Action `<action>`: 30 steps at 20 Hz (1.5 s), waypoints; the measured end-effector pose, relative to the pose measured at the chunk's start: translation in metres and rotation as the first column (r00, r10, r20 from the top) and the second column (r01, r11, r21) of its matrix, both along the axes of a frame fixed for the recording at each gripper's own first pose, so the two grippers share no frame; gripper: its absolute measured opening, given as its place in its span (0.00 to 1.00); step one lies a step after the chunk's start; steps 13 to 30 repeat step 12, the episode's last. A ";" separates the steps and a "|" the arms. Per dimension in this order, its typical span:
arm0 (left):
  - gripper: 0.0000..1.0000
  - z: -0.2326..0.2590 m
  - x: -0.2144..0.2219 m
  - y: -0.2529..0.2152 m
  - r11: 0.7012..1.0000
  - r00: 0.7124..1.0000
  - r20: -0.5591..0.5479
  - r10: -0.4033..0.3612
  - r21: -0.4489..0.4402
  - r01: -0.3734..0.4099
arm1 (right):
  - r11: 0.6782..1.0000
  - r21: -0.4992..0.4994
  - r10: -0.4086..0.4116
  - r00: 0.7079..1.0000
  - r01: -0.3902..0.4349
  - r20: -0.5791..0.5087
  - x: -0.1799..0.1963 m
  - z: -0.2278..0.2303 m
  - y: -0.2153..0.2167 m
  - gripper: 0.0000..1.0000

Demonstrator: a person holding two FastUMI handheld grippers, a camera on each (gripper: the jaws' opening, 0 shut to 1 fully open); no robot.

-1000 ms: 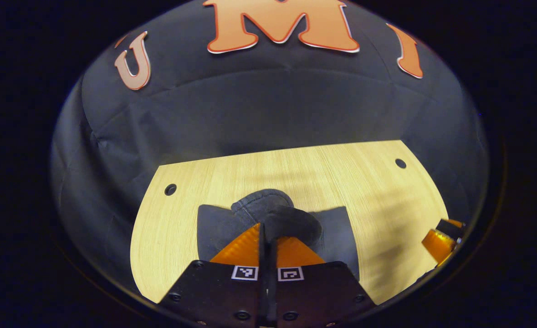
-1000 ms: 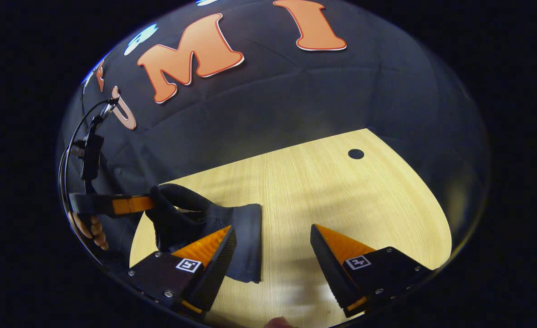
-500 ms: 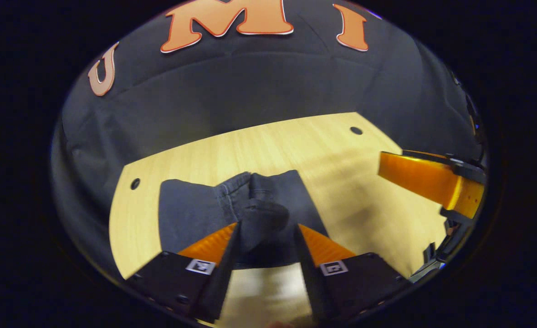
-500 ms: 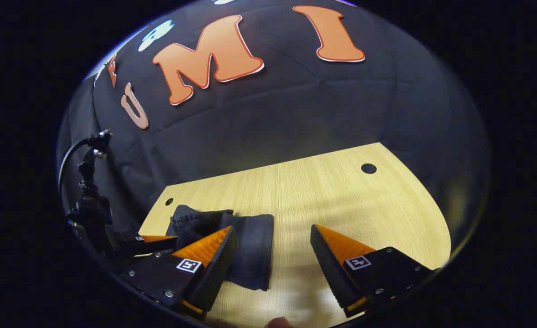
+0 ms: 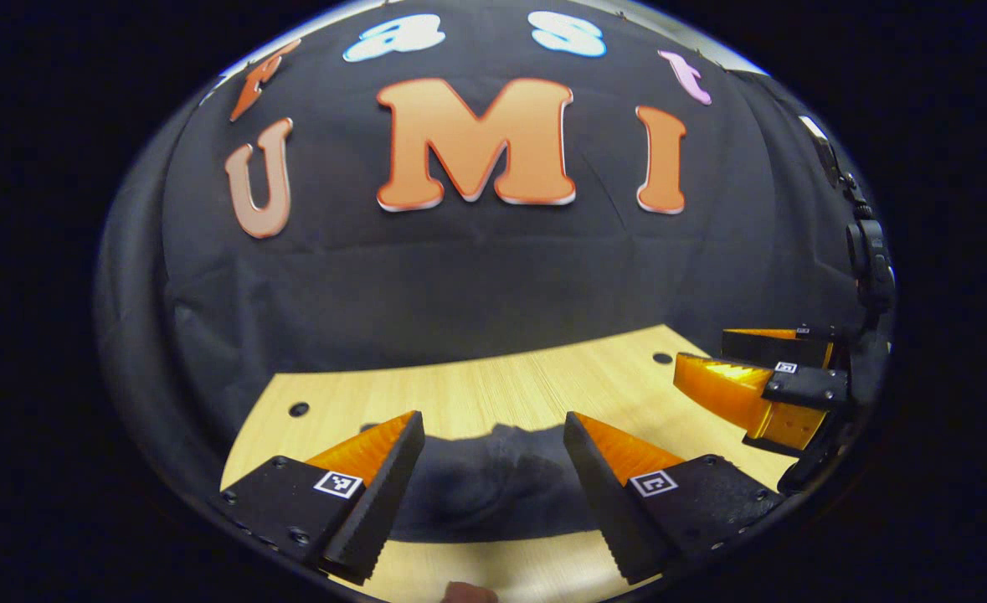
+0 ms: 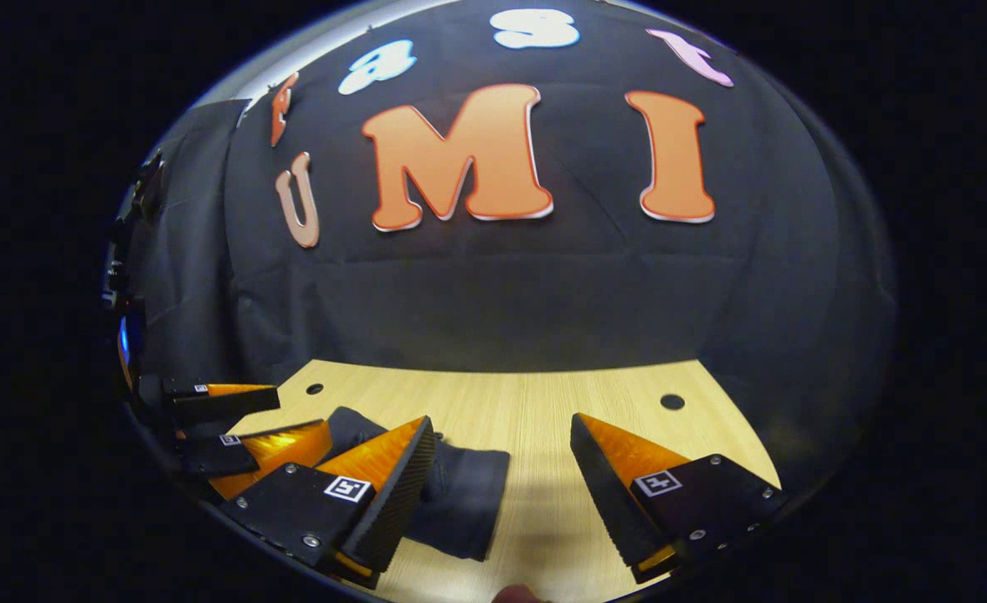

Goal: Grasp the waist and the cuffs of the jeans and fold them to make the two legs overlap; first hold the waist and fold one-third of the jeans toward the cuffs, then hold the cuffs and fold the remaining one-third in the same direction to finish folding.

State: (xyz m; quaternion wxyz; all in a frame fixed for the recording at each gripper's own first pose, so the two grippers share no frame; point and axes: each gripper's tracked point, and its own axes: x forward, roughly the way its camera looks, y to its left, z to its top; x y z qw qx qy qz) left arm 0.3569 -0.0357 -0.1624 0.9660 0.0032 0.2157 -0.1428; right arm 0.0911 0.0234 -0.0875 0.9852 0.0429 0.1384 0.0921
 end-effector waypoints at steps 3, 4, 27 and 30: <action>0.99 0.031 -0.001 0.028 0.998 0.990 0.127 0.060 0.006 -0.061 | 1.000 -0.010 0.017 0.996 -0.016 0.091 -0.008 0.027 0.012 0.98; 0.99 0.045 -0.003 0.042 0.996 0.983 0.165 0.084 0.005 -0.086 | 1.000 -0.001 0.021 0.993 -0.021 0.118 -0.010 0.036 0.017 0.98; 1.00 0.091 -0.024 0.114 0.975 0.924 0.310 0.224 -0.069 -0.213 | 1.000 -0.016 0.002 0.976 0.002 0.217 -0.033 0.064 0.036 0.98; 1.00 0.091 -0.024 0.114 0.975 0.924 0.310 0.224 -0.069 -0.213 | 1.000 -0.016 0.002 0.976 0.002 0.217 -0.033 0.064 0.036 0.98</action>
